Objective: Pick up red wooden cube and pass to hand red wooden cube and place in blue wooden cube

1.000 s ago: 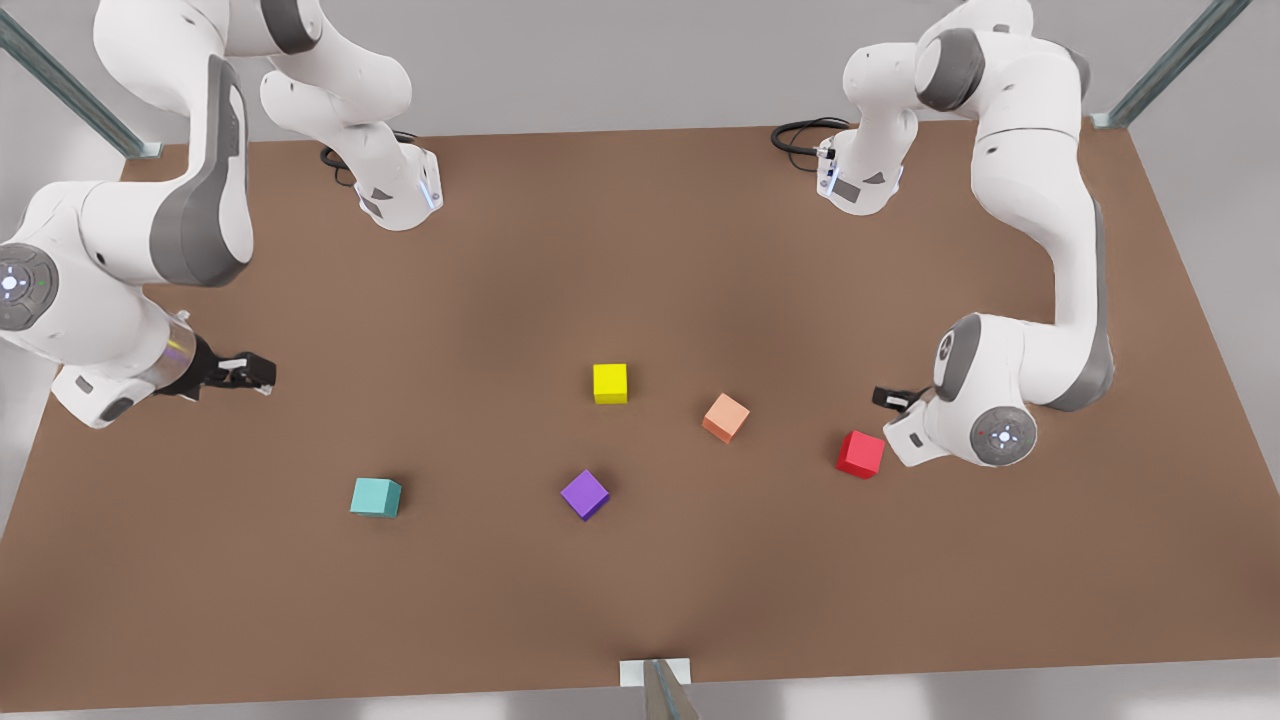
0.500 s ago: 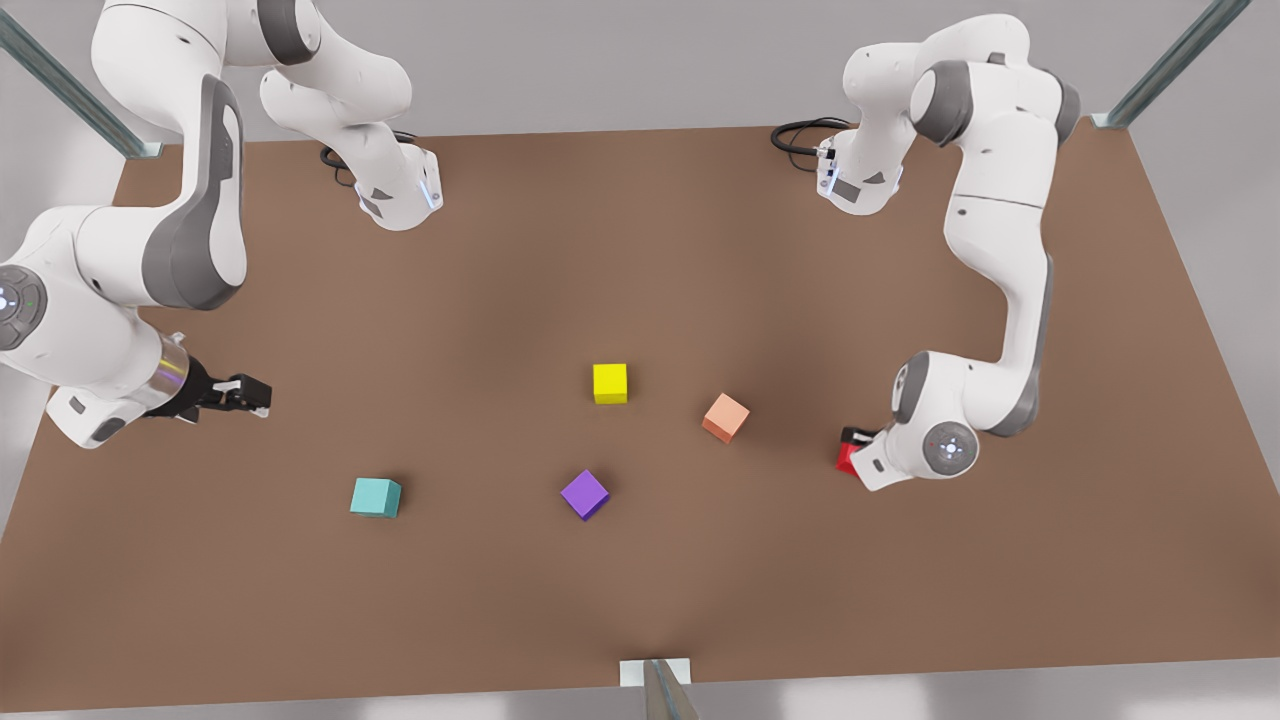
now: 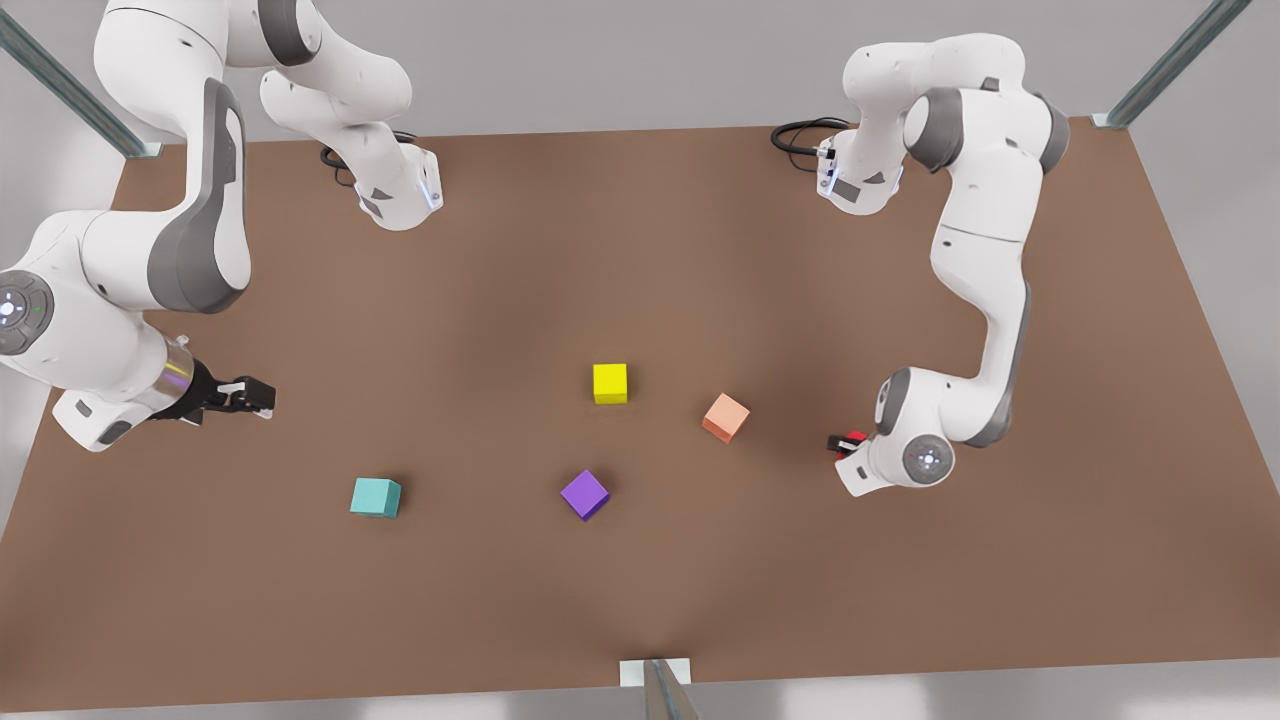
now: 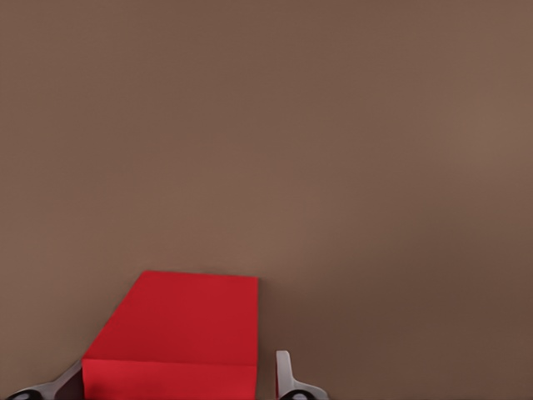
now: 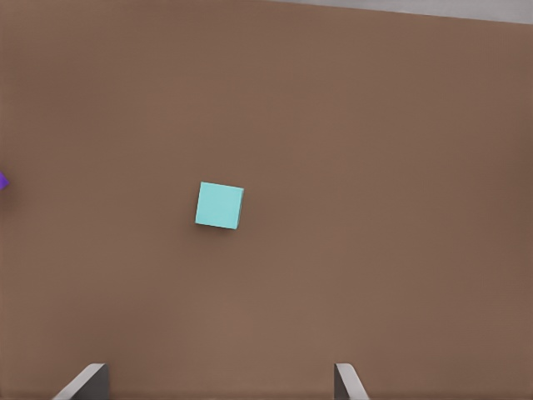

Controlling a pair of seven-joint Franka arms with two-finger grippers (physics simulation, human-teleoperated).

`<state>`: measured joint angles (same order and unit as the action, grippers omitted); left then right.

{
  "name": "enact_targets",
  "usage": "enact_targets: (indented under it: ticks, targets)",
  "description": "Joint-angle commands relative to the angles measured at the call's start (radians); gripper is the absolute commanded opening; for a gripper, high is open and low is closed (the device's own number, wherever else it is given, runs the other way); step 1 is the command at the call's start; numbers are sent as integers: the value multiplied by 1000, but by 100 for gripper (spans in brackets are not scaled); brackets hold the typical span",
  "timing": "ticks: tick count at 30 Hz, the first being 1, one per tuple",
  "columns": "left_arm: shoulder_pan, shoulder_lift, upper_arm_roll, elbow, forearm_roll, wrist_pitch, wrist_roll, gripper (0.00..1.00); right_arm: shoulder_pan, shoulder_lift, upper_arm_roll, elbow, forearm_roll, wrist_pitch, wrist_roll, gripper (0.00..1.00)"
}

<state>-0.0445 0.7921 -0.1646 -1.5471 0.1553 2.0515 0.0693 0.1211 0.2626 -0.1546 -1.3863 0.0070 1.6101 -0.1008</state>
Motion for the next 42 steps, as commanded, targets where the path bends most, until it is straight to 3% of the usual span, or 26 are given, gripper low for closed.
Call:
enact_targets:
  ticks: [1,4,5,7,8,11,15,16,17,18,19,20,21,23,26,29,36,39,42]
  targets:
    - [0,6,0,1,1,12,-2,100,0,0,0,0,1,-1,-5,100]
    - [0,12,0,1,1,13,-2,100,0,0,1,0,1,-3,-5,100]
    - [0,10,0,2,3,15,-2,95,0,0,1,0,1,-3,-5,100]
    - [0,9,-1,2,3,18,-22,69,0,0,0,0,1,-3,-5,100]
    - [0,9,-1,5,3,18,-26,65,0,0,0,0,1,-3,-5,100]
    - [9,6,-4,42,-20,-28,-39,65,0,1,0,0,1,-3,-5,100]
    - [40,4,-4,191,-448,-278,-39,65,0,1,1,0,2,-3,-5,100]
    - [48,4,-6,223,-678,-378,-40,65,2,29,4,10,25,7,-17,100]
    - [48,4,-18,231,-807,-399,-40,65,11,61,4,26,105,10,-104,100]
    - [43,12,-70,255,-908,-378,-40,65,9,151,3,62,320,8,-285,100]
    - [37,32,-128,280,-931,-317,-39,65,20,210,4,64,473,8,-356,100]
    - [34,79,-255,315,-932,-173,-40,65,54,309,47,128,620,8,-456,100]
    - [-15,134,-348,363,-932,-27,-40,65,54,404,145,243,666,10,-485,100]
    - [-147,219,-417,447,-959,245,-43,65,55,530,259,339,785,154,-658,100]
    - [-245,328,-473,565,-970,393,-31,65,55,595,322,345,942,261,-1045,100]
    - [-235,337,-497,567,-982,401,18,66,22,592,319,337,949,226,-1336,100]
    - [-232,337,-497,565,-984,400,17,66,-44,593,317,320,947,149,-1370,100]
    - [-152,346,-507,555,-1223,259,201,65,-52,653,319,334,993,159,-1409,100]
    - [-132,343,-509,555,-1234,225,202,66,-51,659,354,322,1004,154,-1721,100]
